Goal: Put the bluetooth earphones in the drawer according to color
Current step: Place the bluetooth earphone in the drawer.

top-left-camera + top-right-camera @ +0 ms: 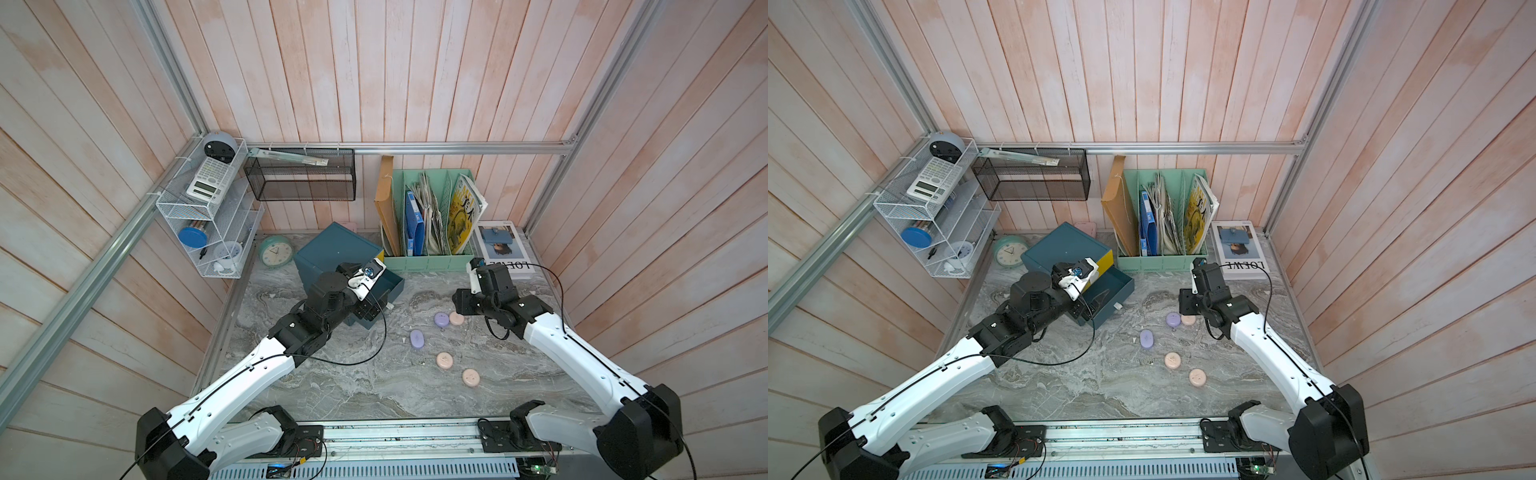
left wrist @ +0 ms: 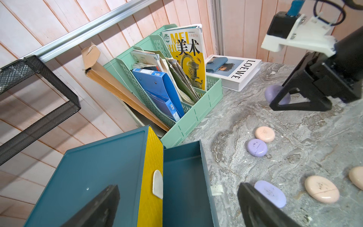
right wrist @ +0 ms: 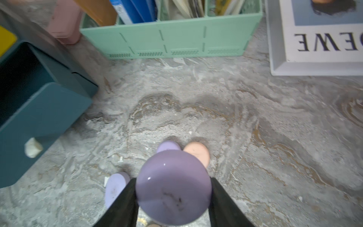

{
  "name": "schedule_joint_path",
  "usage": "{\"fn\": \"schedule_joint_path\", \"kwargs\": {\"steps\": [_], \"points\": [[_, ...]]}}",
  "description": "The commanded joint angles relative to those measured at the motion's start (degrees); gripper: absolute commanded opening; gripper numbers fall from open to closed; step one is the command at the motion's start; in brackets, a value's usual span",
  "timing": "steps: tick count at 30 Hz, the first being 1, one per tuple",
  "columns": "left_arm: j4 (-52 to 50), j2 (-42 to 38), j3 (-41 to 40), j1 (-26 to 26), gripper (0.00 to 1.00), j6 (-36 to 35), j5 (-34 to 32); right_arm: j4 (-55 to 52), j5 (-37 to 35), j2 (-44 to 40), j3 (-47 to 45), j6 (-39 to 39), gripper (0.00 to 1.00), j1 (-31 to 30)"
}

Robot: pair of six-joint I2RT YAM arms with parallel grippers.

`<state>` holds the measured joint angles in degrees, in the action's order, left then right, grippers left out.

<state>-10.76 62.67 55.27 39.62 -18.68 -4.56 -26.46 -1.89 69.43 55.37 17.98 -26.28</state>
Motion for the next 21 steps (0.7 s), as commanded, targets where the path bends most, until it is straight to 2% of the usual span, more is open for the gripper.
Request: {"fn": "schedule_joint_path", "kwargs": {"steps": [1,8,15,21], "points": [[-0.7,0.6,1.6,-0.9,1.0,1.3,0.6,5.7,4.4,0.9,3.7,-2.6,0.0,-2.8],[-1.8,0.0,2.2,-3.7,1.0,1.3,0.2,16.7,8.6,5.0,4.8,-2.8,0.0,-8.7],[-1.9,-0.1,3.5,-9.3,1.0,4.5,4.1,17.1,11.8,12.5,11.8,-3.8,0.0,-12.8],[-2.3,-0.5,3.4,-11.3,1.0,4.3,5.1,17.2,15.3,17.2,16.3,-3.2,0.0,-14.2]]}}
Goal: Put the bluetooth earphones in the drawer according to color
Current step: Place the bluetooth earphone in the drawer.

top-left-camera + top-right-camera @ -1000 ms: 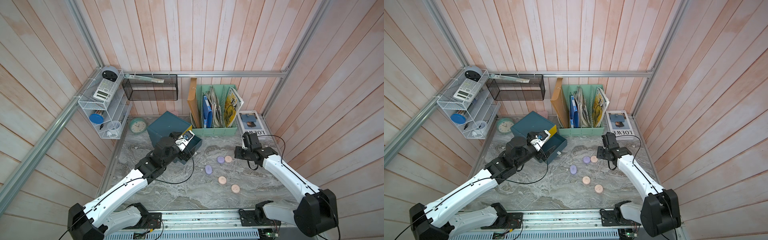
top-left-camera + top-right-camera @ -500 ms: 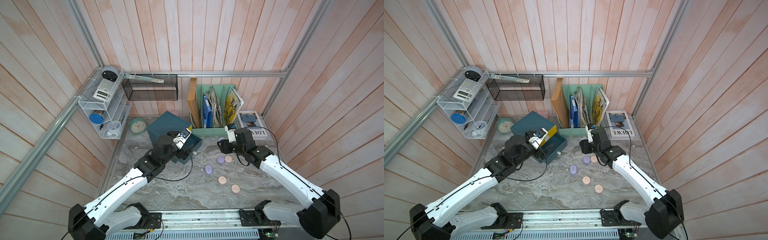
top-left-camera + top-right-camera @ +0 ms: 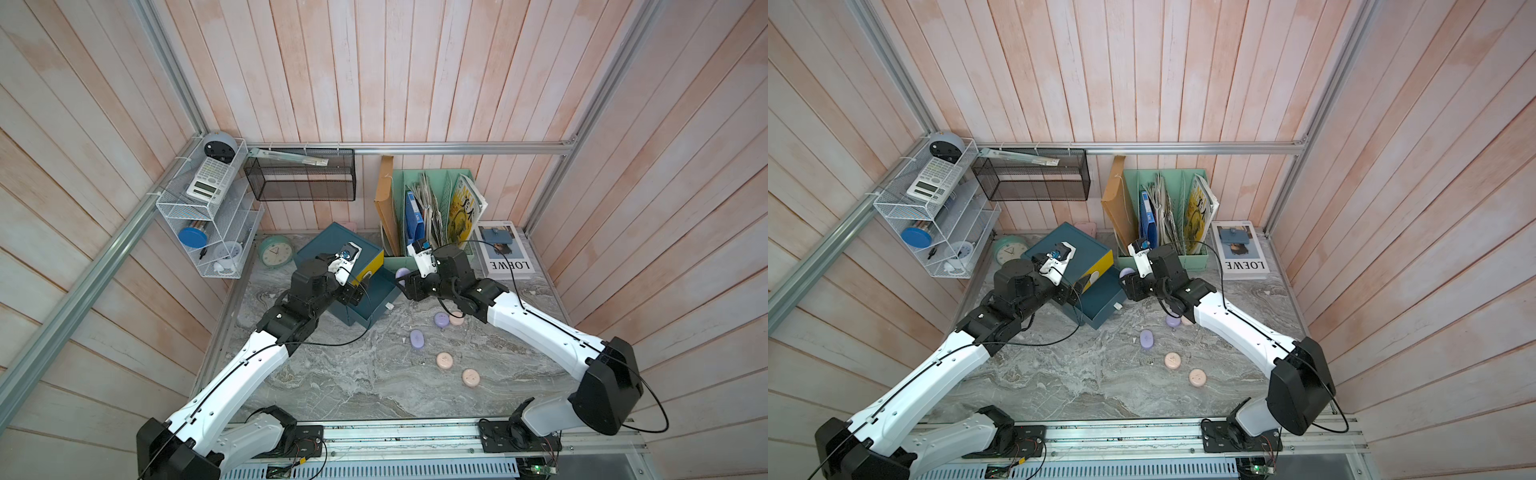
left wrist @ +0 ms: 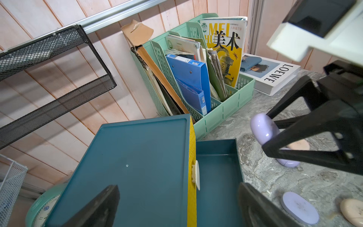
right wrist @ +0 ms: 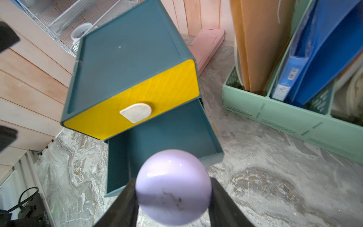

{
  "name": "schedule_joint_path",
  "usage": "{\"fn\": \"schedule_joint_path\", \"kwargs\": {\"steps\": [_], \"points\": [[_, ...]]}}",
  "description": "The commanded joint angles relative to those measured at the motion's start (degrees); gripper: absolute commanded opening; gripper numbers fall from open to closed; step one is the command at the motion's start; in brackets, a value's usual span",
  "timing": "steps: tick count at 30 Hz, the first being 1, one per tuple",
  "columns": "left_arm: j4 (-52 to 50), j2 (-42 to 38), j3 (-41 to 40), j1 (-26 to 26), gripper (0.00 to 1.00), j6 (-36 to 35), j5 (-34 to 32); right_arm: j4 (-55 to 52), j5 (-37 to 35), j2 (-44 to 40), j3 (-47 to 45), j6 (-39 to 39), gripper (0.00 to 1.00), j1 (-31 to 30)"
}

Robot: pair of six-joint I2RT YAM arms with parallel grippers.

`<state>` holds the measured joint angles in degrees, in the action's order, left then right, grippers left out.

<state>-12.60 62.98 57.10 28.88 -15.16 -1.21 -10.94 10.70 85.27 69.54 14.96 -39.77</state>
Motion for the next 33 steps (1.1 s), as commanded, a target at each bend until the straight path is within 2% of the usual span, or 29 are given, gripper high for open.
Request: {"fn": "schedule_joint_path", "kwargs": {"steps": [1,7,21,23,33], "points": [[-0.5,-0.8,1.6,-0.8,1.0,0.7,1.7,1.8,3.4,2.2,2.7,0.0,0.0,-0.9],[-0.6,-0.6,1.2,-2.3,1.0,0.8,2.6,0.9,6.7,6.7,5.1,-0.1,0.0,-2.3],[-0.4,-1.1,0.5,-2.6,1.0,0.1,2.8,1.6,7.6,11.1,5.3,1.4,0.0,-2.7],[-0.6,-1.1,0.5,-2.6,1.0,0.0,2.7,1.9,7.8,11.6,5.2,1.9,0.07,-2.7],[-0.9,-1.6,0.6,-2.6,1.0,-0.4,2.6,2.3,8.1,13.4,6.2,2.3,0.2,-2.7]]}}
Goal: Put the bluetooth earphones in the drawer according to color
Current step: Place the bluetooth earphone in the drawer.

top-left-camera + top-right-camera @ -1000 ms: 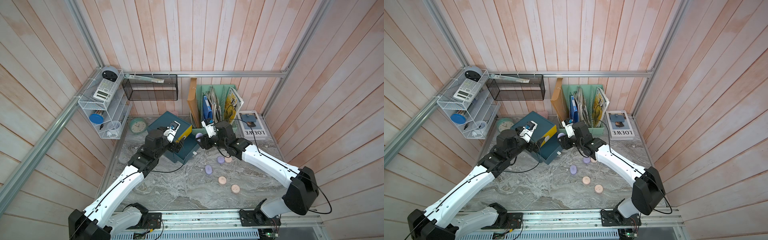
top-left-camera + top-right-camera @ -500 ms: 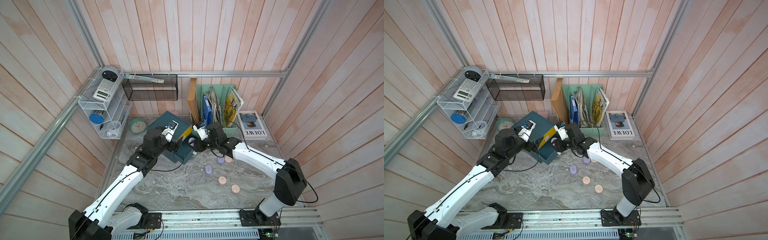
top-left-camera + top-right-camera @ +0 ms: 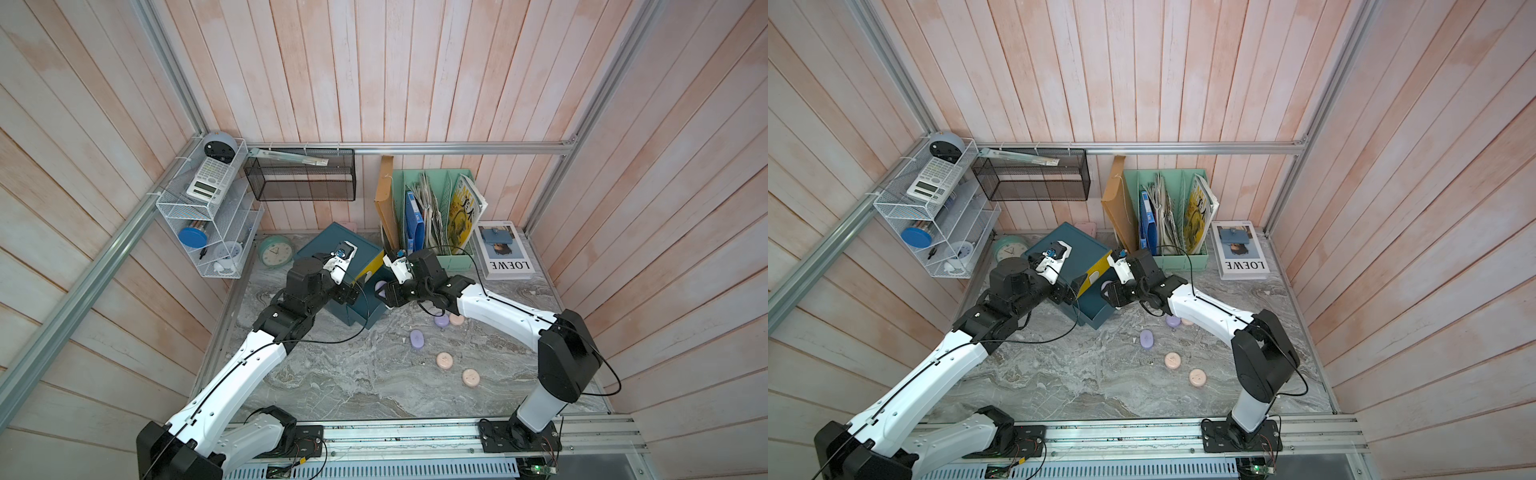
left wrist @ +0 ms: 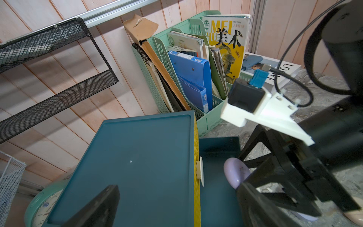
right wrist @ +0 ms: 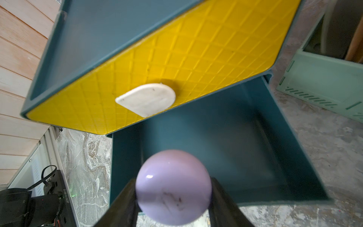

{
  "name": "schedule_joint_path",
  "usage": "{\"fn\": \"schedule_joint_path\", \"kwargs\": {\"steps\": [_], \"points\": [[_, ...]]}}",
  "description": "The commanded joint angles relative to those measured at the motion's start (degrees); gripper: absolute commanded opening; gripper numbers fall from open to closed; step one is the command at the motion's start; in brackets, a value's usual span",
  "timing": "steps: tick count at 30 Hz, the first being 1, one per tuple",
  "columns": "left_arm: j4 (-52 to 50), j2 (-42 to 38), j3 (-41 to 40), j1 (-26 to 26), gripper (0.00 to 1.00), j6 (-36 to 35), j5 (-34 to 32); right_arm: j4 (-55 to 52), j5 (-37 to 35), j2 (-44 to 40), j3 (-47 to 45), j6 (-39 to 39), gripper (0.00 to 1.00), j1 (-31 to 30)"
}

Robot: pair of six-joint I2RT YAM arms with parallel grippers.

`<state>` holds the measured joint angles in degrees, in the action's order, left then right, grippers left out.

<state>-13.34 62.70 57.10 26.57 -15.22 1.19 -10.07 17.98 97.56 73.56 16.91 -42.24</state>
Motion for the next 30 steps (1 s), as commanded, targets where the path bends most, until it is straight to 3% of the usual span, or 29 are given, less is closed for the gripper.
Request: {"fn": "schedule_joint_path", "kwargs": {"steps": [1,5,15,19,30], "points": [[-0.2,-1.4,0.6,-0.3,1.0,-0.3,0.1,1.4,0.8,1.3,2.4,0.4,0.22,-0.2],[-0.1,-1.4,0.8,-0.3,1.0,-0.2,0.2,0.8,1.0,2.3,3.6,0.3,0.25,-0.2],[-2.0,-1.0,2.6,-0.2,1.0,-0.4,0.0,-1.7,0.2,4.1,6.5,-0.9,0.58,-0.2],[-2.7,-1.0,3.4,0.0,1.0,-0.4,-0.2,-2.1,0.0,4.7,6.6,-0.5,0.66,-0.2],[-2.5,-0.7,2.3,0.0,1.0,0.3,-0.2,-1.9,-2.2,2.8,4.7,-0.1,0.71,0.2]]}}
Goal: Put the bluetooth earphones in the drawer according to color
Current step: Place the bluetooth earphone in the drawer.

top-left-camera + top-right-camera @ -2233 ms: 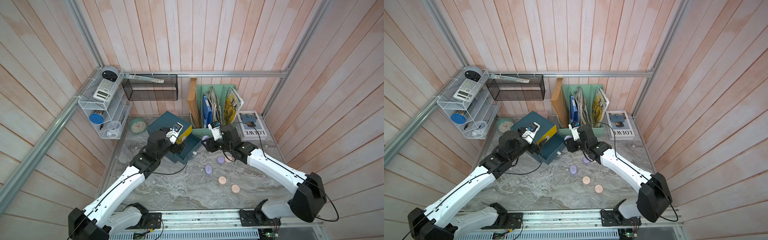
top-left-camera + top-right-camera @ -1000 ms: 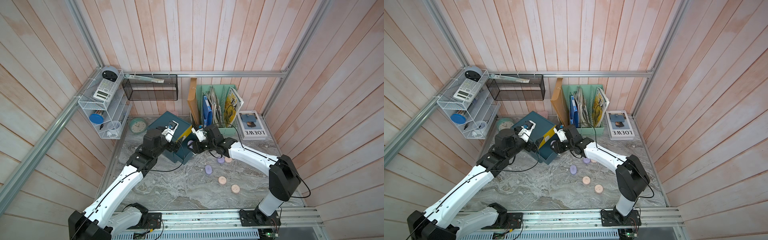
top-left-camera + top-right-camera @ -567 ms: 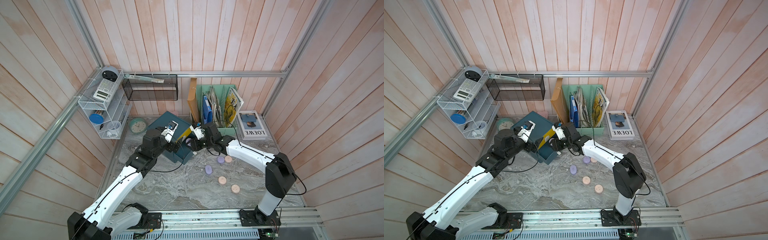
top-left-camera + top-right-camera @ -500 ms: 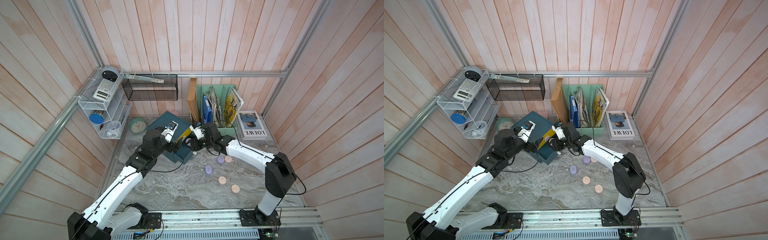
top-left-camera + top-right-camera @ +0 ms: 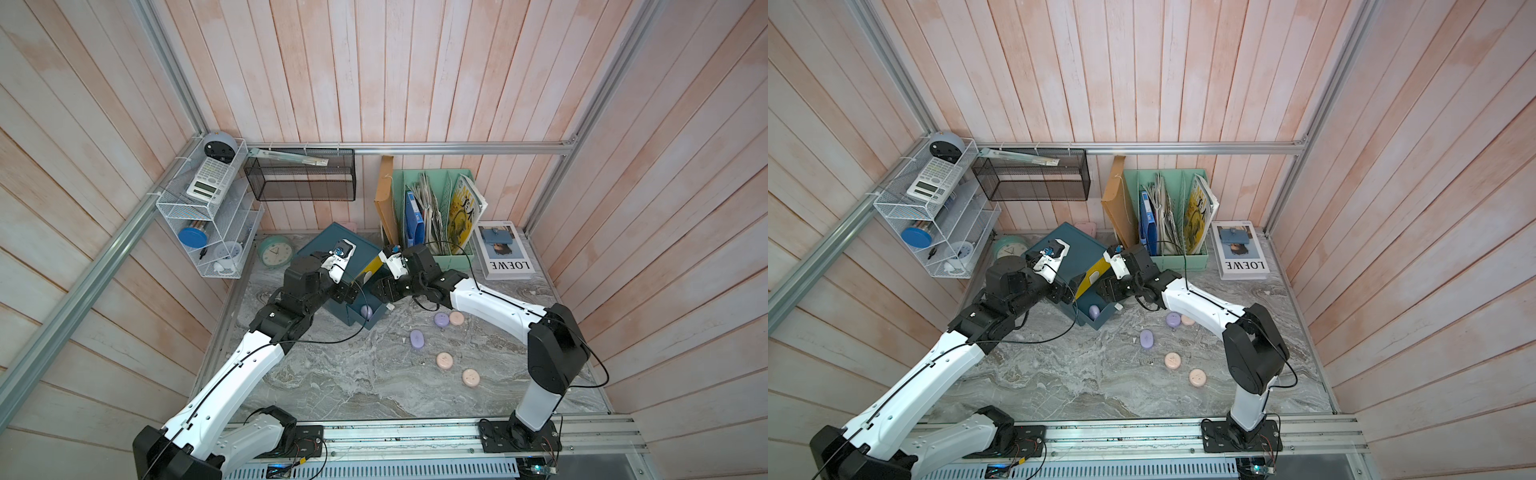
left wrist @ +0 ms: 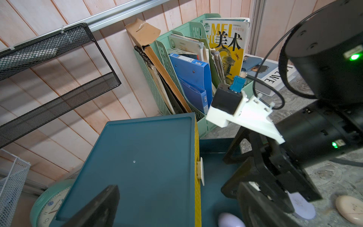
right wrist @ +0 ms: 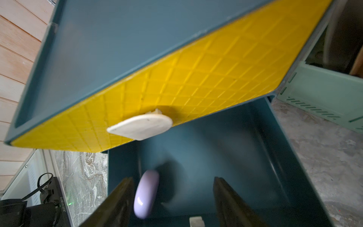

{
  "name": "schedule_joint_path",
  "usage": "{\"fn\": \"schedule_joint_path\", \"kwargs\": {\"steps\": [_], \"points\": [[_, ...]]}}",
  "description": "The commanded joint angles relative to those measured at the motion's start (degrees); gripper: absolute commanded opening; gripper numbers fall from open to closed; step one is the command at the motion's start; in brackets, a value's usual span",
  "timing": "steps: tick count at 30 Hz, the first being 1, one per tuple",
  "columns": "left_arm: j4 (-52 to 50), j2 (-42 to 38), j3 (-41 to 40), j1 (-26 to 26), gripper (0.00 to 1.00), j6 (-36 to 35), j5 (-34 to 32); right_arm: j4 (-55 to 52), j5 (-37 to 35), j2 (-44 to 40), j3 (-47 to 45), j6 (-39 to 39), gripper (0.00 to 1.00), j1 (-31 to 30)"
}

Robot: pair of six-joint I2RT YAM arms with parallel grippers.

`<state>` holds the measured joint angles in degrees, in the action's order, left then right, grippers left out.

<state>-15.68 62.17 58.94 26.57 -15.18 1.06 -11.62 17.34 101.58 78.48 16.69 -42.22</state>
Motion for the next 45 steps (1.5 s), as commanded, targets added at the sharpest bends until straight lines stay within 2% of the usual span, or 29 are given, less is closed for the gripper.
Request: {"fn": "schedule_joint_path", "kwargs": {"steps": [1,10,19,29,36,45], "points": [[0.0,0.0,0.6,0.0,1.0,0.3,0.3,-0.3,-1.8,-1.7,-0.7,0.1,0.71,0.3],[-0.8,1.7,3.4,0.0,1.0,0.4,3.6,0.1,-4.5,-7.8,-5.3,2.3,0.72,2.9],[-1.0,3.6,6.1,1.1,1.0,-0.1,6.5,-5.8,-7.9,-13.7,-8.9,3.8,0.74,7.9],[3.2,4.4,0.6,5.4,1.0,0.6,6.5,-11.9,-12.9,-16.9,-16.1,4.1,0.76,12.3],[2.3,4.1,-0.9,10.1,1.0,-1.5,4.4,-13.6,-13.6,-14.4,-18.8,4.5,0.76,15.5],[2.7,5.4,-1.7,14.1,1.0,-2.5,1.7,-24.4,-12.5,-3.5,-10.3,0.6,0.77,16.9]]}}
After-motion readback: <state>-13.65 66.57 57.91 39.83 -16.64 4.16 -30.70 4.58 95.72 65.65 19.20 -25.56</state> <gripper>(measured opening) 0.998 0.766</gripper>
